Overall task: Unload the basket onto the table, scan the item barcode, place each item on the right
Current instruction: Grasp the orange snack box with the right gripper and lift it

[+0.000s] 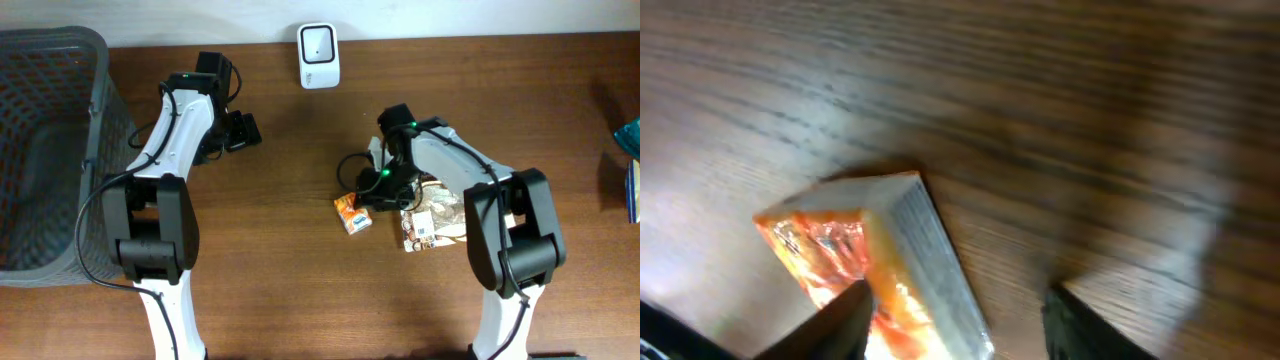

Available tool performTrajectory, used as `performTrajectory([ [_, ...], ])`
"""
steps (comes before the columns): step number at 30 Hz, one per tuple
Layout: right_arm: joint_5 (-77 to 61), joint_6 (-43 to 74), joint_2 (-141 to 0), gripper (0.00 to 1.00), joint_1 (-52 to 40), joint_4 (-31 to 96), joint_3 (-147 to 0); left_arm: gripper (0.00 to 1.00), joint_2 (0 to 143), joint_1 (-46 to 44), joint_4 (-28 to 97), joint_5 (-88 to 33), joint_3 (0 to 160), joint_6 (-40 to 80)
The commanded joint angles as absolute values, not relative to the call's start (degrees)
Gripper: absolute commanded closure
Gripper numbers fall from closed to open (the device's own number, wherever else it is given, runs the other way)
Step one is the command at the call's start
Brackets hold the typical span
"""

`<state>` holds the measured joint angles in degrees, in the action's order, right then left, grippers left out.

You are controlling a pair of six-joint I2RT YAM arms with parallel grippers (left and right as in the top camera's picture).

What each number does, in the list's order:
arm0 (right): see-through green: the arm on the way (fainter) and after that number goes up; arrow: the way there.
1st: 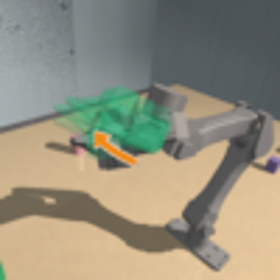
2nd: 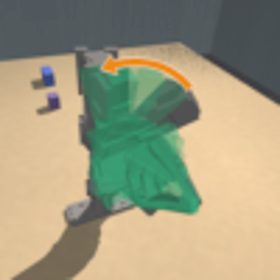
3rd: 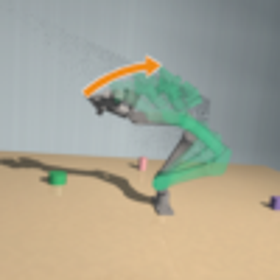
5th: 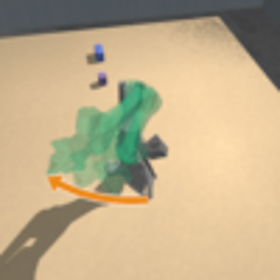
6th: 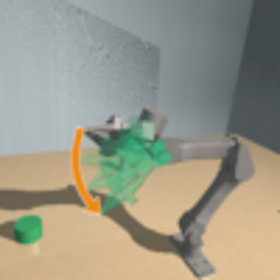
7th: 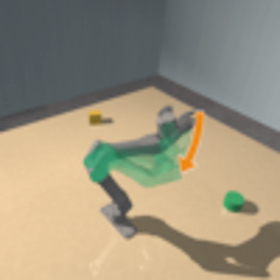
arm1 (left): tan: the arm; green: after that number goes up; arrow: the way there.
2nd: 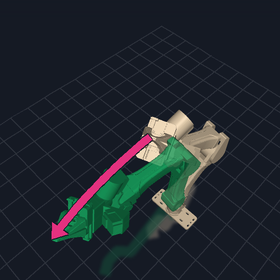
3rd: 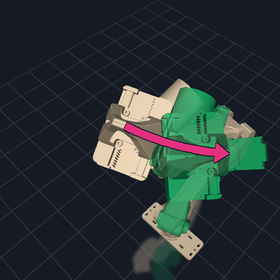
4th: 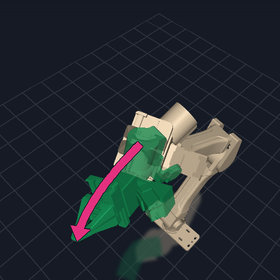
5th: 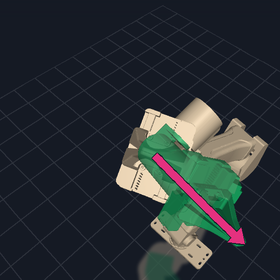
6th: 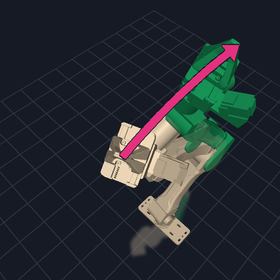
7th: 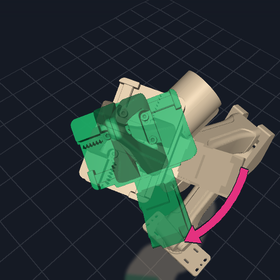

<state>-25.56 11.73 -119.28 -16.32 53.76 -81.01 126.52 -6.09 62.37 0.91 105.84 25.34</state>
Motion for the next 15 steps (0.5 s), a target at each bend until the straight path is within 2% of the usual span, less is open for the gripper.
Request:
performTrajectory([
  [1,-24.84,10.76,-120.07,0.43,-17.39,53.89,-81.03,0.01,124.81,-6.22,62.43,1.32,105.6,25.21],
  [5,-24.77,11.14,-120.44,0.44,-19.68,52.01,-79.7,0.01,124.81,-6.22,62.43,1.32,105.6,25.21],
  [6,-24.73,11.68,-120.62,0.48,-19.99,51.59,-79.64,0.01,124.81,-6.22,62.46,1.32,105.6,25.21],
  [10,-24.6,15.38,-120.66,0.83,-20.34,50.26,-79.66,0.01,124.81,-6.22,62.43,1.32,105.6,25.21],
  [13,-24.86,15.77,-120.66,0.96,-20.01,49.69,-79.72,0.01,124.81,-6.22,62.46,1.32,105.6,25.21],
  [15,-25.17,15.77,-120.64,0.96,-19.62,49.71,-79.72,0.01,124.81,-6.22,62.46,1.32,105.6,25.21],
])
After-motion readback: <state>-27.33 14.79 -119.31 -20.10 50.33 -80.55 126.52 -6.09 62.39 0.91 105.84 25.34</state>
